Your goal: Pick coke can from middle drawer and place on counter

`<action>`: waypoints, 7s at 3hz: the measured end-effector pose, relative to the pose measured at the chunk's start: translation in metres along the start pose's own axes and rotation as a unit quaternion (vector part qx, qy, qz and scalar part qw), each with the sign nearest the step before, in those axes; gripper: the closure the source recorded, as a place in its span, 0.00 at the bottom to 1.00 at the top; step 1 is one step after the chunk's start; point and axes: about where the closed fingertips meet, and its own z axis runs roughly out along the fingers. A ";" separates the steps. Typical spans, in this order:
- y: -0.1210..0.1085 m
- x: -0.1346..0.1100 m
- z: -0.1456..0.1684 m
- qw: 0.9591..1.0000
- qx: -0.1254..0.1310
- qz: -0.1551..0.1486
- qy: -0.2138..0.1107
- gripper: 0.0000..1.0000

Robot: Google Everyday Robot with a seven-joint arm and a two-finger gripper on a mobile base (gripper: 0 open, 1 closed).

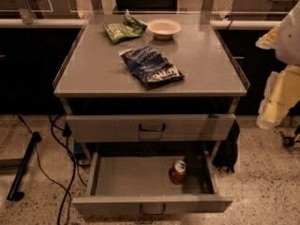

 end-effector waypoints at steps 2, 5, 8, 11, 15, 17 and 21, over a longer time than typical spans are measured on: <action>0.000 0.000 0.000 1.000 0.000 0.000 0.000 0.23; 0.007 0.003 0.013 1.000 0.003 0.014 -0.006 0.99; 0.042 0.022 0.115 0.992 -0.010 0.090 -0.090 1.00; 0.049 0.039 0.195 0.991 0.004 0.084 -0.107 1.00; 0.062 0.069 0.352 0.976 -0.009 0.139 -0.167 1.00; 0.065 0.088 0.432 0.975 -0.004 0.130 -0.178 1.00; 0.066 0.063 0.490 0.968 -0.032 0.118 -0.219 0.15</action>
Offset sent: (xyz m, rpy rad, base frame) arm 0.0000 0.0000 0.0000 0.0000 0.0000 0.0000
